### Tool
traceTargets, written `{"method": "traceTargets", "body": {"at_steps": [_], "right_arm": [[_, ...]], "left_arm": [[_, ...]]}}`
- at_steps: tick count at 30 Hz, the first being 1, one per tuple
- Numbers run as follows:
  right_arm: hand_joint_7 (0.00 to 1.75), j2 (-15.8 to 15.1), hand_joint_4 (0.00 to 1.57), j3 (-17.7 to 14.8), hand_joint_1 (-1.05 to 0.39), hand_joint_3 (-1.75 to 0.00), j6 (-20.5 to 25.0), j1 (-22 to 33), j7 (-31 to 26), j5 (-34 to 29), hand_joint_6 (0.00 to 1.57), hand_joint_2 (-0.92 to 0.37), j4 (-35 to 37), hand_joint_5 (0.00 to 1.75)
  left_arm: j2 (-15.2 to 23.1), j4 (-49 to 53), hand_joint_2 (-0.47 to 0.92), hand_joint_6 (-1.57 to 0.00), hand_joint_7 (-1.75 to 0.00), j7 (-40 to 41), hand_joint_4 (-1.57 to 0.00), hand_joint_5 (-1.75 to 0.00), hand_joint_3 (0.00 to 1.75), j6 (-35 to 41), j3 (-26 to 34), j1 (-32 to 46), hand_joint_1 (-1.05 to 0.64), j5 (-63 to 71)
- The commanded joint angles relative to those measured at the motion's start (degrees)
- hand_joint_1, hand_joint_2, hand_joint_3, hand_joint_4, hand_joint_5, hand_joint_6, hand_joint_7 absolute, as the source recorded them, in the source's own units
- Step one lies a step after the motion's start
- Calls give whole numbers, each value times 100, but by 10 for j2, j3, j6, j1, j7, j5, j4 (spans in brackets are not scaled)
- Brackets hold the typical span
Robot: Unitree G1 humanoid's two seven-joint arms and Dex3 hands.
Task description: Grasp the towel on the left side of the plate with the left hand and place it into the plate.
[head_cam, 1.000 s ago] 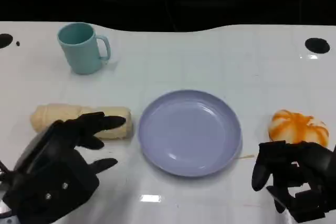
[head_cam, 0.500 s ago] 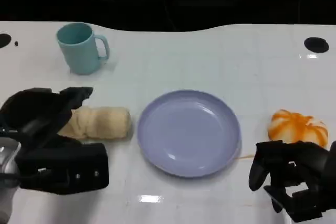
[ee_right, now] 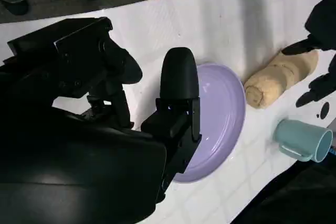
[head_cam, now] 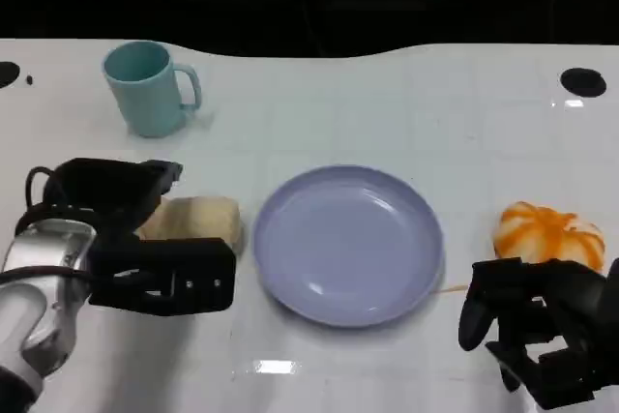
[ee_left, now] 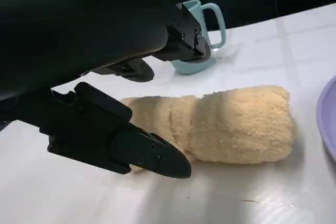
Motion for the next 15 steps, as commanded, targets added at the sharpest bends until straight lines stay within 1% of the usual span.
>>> {"method": "traceTargets", "body": {"at_steps": [1,7,15], "right_arm": [[143,-2,68,-1,7,-103,5,1,-2,1,67,-62,-7,169],[143,-3,68,-2,6,-104,5,1,-3,1,67,-61,-7,168],[143,-3,68,-2,6,-104,6,5,-3,2,67,-61,-11,167]], "left_arm": [[-13,51,90,-32,-1,24,-43,-9,0,-7,-19,-26,-60,6],[-38,131,92,-31,0,29,-43,-6,1,-9,-42,-63,-61,4],[-74,319,92,-38,-2,84,-55,-9,6,-38,-56,-117,-54,-19]]}}
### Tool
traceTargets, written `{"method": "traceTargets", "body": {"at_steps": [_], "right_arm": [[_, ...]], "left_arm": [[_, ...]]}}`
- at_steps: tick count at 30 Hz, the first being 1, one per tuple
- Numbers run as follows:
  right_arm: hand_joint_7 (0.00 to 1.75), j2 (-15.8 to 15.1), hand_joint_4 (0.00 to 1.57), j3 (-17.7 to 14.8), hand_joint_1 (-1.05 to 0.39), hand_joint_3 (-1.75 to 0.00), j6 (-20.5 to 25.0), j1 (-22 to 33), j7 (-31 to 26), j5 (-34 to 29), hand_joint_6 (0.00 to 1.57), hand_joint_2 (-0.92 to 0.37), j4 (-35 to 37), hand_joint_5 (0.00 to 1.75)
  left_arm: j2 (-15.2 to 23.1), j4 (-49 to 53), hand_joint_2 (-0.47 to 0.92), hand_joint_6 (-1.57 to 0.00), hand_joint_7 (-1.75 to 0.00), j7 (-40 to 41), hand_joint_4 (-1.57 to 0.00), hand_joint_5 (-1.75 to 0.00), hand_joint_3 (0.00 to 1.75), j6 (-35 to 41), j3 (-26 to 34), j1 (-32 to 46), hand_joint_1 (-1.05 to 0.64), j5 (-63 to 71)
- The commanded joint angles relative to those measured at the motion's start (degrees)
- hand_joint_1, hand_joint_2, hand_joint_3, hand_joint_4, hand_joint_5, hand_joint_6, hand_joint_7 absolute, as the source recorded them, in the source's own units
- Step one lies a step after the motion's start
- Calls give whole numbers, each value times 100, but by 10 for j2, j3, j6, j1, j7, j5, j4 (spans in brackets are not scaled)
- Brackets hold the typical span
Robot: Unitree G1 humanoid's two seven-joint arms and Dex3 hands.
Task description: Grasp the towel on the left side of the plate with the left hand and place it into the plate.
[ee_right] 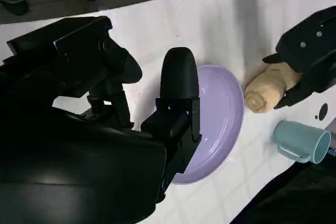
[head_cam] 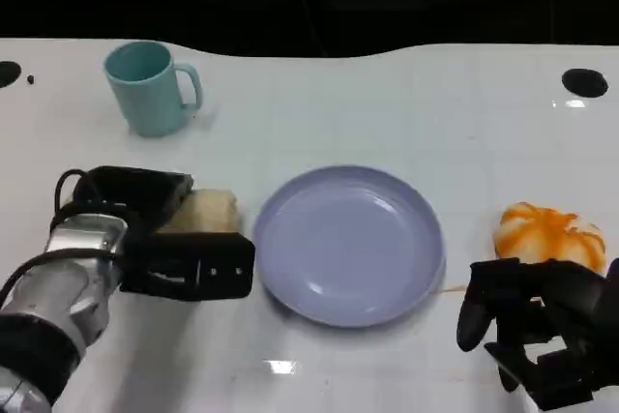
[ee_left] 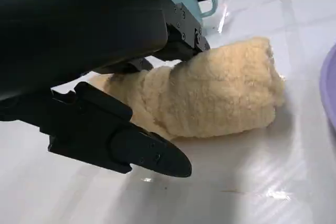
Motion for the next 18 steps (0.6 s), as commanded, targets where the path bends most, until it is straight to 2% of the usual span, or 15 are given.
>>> {"method": "traceTargets", "body": {"at_steps": [1,3,5,6,7,8,9,10,11,12,13,14,15,18], "right_arm": [[142,-3,68,-3,6,-104,1,4,-2,1,67,-61,-6,167],[142,-3,69,-3,6,-104,2,5,-3,1,68,-61,-6,167],[142,-2,69,-4,5,-105,5,5,-3,2,68,-61,-7,167],[142,-2,68,-4,5,-105,5,6,-3,3,68,-61,-6,167],[142,-1,69,-5,6,-105,5,6,-3,4,68,-61,-6,168],[142,-1,69,-5,6,-105,5,6,-3,4,68,-61,-6,168],[143,-2,68,-5,6,-105,5,6,-4,3,68,-61,-6,168],[143,-2,68,-5,6,-105,5,6,-4,3,68,-61,-7,168],[143,-2,68,-5,6,-105,5,5,-4,2,68,-61,-7,168],[143,-3,68,-4,6,-105,5,5,-4,2,68,-61,-6,168],[143,-3,68,-4,6,-105,4,4,-4,1,68,-61,-6,168],[142,-3,68,-4,6,-105,3,4,-3,1,68,-61,-5,168],[142,-2,68,-3,6,-104,3,4,-3,1,68,-61,-4,167],[142,-2,68,-3,5,-104,2,4,-3,1,68,-61,-3,167]], "left_arm": [[-10,87,92,-39,-2,26,-57,-10,6,-13,-9,-20,-52,-15],[-13,114,92,-41,-3,50,-61,-11,6,-26,-14,-25,-47,-18],[-13,140,92,-50,-4,95,-71,-14,3,-46,-22,-24,-36,-17],[-13,152,92,-60,-6,120,-80,-18,4,-58,-22,-22,-30,-20],[-12,161,92,-78,-9,140,-90,-27,7,-70,-22,-21,-25,-22],[-10,169,92,-92,-7,161,-88,-59,8,-84,-22,-20,-24,-25],[-8,176,91,-109,-7,183,-82,-123,5,-97,-24,-18,-27,-24],[-6,180,92,-117,-8,201,-82,-148,4,-108,-28,-18,-28,-22],[-4,184,92,-123,-10,218,-83,-161,5,-119,-29,-17,-28,-22],[-2,186,92,-118,-41,232,-85,-168,7,-129,-30,-17,-25,-23],[-1,188,92,-86,-113,248,-84,-172,13,-137,-30,-17,-24,-23],[-1,190,92,-73,-141,260,-84,-173,15,-143,-31,-18,-23,-24],[0,191,92,-65,-157,271,-83,-174,18,-146,-31,-19,-23,-24],[-2,186,92,-54,-172,308,-82,-175,19,-152,-21,-18,-25,-35]]}}
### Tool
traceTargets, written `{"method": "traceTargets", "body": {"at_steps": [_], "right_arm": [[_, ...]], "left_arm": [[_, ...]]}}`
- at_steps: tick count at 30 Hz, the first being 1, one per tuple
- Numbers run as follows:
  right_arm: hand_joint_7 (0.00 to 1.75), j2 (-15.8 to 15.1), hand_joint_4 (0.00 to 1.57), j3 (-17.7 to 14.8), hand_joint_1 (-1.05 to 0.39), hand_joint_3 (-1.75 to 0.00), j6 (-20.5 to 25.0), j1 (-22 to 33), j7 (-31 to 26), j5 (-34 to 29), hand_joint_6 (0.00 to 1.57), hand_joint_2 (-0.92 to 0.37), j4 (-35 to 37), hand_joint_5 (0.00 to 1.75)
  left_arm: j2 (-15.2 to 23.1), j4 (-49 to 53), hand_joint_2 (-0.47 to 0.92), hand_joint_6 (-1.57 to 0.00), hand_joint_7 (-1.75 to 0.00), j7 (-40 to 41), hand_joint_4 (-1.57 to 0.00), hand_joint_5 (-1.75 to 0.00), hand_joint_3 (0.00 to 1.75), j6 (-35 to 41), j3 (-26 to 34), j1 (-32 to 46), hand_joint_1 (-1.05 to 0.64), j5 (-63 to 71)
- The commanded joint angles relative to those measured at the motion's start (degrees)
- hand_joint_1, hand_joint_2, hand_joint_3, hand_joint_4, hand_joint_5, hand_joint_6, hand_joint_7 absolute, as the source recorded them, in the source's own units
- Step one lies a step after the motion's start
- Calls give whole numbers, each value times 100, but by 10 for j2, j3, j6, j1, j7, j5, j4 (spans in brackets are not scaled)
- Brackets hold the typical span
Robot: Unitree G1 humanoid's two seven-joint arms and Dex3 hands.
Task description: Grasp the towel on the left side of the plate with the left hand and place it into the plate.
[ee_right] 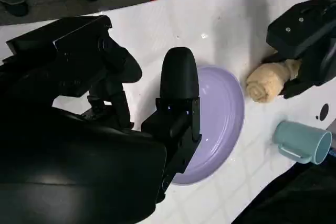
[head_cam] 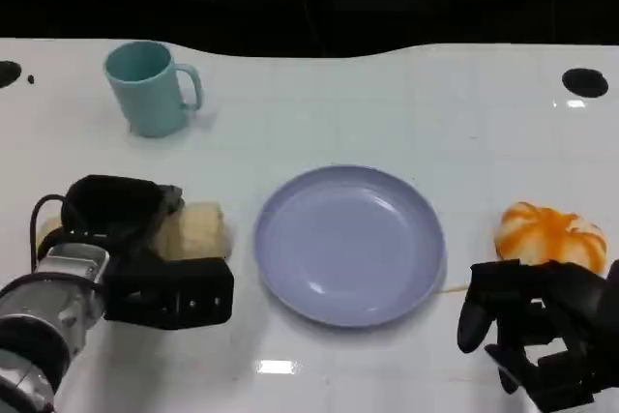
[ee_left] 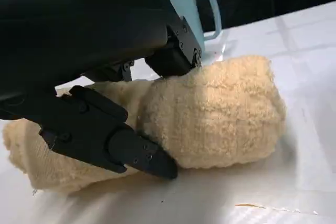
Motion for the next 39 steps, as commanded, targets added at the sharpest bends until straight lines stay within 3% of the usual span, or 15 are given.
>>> {"method": "traceTargets", "body": {"at_steps": [1,6,11,14,18,22,23,24,25,26,29,37,39], "right_arm": [[142,-1,68,-3,6,-104,1,1,-3,3,68,-61,-2,167],[143,-1,68,-3,6,-105,4,1,-3,3,68,-61,-4,168],[143,-2,68,-4,6,-105,4,0,-1,5,67,-61,-2,168],[143,-1,68,-5,6,-105,8,0,0,7,67,-61,-3,168],[142,-3,68,-3,6,-104,7,0,-2,3,67,-62,-4,168],[142,-4,68,-4,6,-103,9,1,-1,3,67,-62,-7,167],[142,-5,68,-3,6,-103,8,1,-1,2,67,-63,-7,167],[142,-5,68,-3,6,-103,7,1,-1,2,67,-63,-7,167],[142,-5,68,-3,6,-102,6,1,-1,2,67,-63,-6,167],[142,-4,68,-3,6,-102,5,0,-1,1,67,-63,-6,167],[142,-5,68,-2,7,-102,0,0,0,1,67,-63,-4,167],[143,-2,68,0,7,-104,2,1,0,3,67,-62,-7,169],[143,-4,68,2,6,-103,2,1,-1,0,66,-62,-8,168]], "left_arm": [[10,-4,92,-53,-173,48,-82,-175,20,-8,15,11,-25,-20],[11,-31,92,-50,-175,69,-81,-175,23,-7,34,12,-25,-39],[18,-100,92,-56,-174,67,-81,-175,31,-19,57,21,-21,-58],[18,-145,86,-58,-175,57,-80,-175,41,-22,64,28,-17,-62],[13,-217,78,-62,-168,33,-82,-175,43,-24,62,35,-23,-59],[1,-275,74,-61,-173,-4,-81,-175,47,-32,61,42,-20,-66],[-4,-285,72,-70,-143,-16,-80,-175,49,-34,59,43,-20,-67],[-8,-294,69,-73,-139,-23,-80,-175,54,-34,58,43,-20,-66],[-15,-303,65,-71,-144,-31,-80,-175,60,-32,55,44,-20,-65],[-20,-309,61,-64,-162,-36,-80,-175,69,-30,55,44,-19,-63],[-42,-316,53,-62,-173,-52,-81,-175,83,-31,46,39,-18,-59],[-70,-308,52,-65,-174,-87,-84,-175,94,-46,27,23,-19,-54],[-73,-302,54,-68,-161,-97,-82,-175,97,-57,25,20,-18,-58]]}}
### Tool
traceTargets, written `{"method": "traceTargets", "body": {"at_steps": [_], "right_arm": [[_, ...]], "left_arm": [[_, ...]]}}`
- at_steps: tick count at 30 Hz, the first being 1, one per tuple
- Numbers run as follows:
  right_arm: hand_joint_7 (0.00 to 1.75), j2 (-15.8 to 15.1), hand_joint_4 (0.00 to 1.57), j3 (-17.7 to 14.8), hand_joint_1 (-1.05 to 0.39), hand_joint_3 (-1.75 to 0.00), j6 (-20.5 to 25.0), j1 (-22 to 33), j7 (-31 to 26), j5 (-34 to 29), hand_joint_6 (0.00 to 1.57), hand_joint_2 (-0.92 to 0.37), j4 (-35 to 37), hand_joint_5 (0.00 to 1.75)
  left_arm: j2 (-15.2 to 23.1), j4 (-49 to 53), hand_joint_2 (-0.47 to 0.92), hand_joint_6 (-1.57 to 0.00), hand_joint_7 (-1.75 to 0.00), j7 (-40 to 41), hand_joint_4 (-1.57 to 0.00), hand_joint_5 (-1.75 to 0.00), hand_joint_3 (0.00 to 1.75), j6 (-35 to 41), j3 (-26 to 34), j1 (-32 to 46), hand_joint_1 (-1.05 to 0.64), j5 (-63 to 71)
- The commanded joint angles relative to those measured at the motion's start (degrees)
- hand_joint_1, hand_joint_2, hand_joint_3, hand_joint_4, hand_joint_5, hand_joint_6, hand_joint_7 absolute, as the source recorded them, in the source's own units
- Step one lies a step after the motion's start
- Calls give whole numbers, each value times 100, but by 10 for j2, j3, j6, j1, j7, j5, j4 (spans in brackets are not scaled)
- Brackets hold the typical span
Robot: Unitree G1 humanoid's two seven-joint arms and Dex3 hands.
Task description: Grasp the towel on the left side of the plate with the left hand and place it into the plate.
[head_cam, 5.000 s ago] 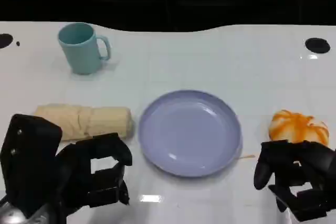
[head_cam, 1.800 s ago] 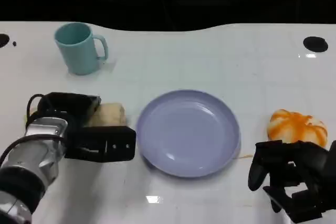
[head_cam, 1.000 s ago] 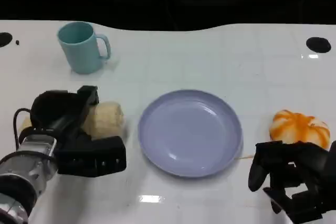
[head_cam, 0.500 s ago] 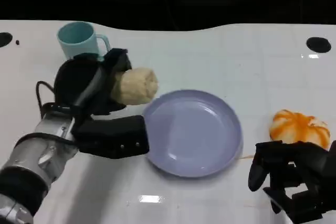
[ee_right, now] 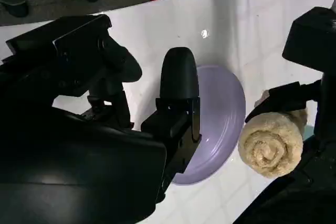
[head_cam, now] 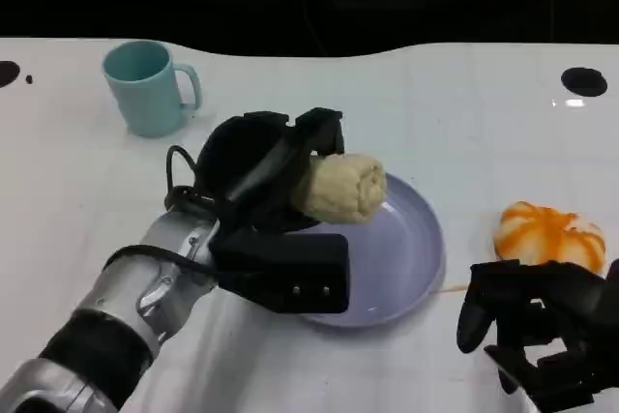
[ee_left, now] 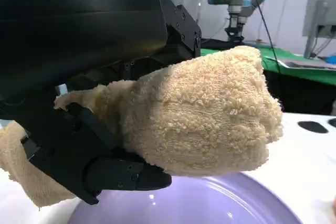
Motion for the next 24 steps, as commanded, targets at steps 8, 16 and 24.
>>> {"method": "traceTargets", "body": {"at_steps": [8,16,24], "right_arm": [[143,-4,67,2,6,-102,2,1,-1,2,66,-63,-9,168],[144,-5,68,1,6,-103,0,1,0,2,66,-62,-8,169],[144,-5,68,0,5,-103,0,1,0,3,67,-62,-7,168]], "left_arm": [[3,2,85,-69,-36,-97,-67,-110,9,-22,-11,-19,-24,-8],[26,-33,92,-26,0,-179,-21,-39,3,-12,-15,-15,-54,2],[54,-78,92,-11,0,-188,-10,-37,6,6,-32,-12,-77,58]]}}
